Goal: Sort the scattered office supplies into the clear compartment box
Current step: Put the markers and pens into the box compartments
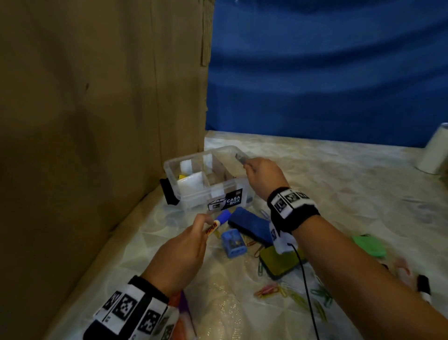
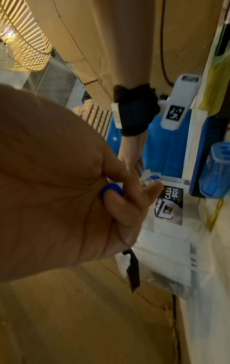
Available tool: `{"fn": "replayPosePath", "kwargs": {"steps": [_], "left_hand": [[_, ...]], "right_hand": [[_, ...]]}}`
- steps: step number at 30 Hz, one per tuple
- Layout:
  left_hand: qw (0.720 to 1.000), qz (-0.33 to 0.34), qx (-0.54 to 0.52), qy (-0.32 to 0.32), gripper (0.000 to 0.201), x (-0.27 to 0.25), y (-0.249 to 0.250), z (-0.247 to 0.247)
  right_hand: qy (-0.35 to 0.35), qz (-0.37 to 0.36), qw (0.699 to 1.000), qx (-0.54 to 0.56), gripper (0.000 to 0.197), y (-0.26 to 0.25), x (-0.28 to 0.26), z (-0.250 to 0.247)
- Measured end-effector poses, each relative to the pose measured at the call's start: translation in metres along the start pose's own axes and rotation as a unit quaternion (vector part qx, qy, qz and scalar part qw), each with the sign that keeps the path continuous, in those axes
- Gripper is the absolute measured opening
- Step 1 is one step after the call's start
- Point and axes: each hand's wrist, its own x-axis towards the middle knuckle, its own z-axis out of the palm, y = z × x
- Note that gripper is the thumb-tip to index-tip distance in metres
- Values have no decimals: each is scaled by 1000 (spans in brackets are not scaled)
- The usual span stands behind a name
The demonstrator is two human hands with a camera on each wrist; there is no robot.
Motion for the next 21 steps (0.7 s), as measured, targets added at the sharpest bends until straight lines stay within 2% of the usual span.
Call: {"fn": "replayPosePath", "kwargs": {"steps": [3, 8, 11, 14, 17, 19, 21], "left_hand": [[1000, 21, -20, -11, 21, 0, 6, -3], [999, 50, 8, 21, 34, 27, 33, -27], [996, 49, 68, 28, 39, 63, 50, -42], [991, 11, 132, -14, 44, 118, 55, -47], [970, -6, 236, -59, 43, 163, 68, -45], [956, -41, 281, -72, 41, 187, 79, -45], [930, -69, 344, -106, 40, 209, 86, -41]], "right_hand": [[18, -10, 999, 31, 37, 14, -29, -4], [-88, 11, 996, -26, 55, 23, -46, -3], [-115, 28, 992, -49, 65, 21, -44, -3], [-133, 40, 989, -55, 68, 18, -43, -5], [-156, 45, 986, -46, 70, 18, -43, -8], [-168, 44, 984, -48, 71, 19, -43, -10], [-179, 48, 982, -44, 74, 19, -42, -12]]}}
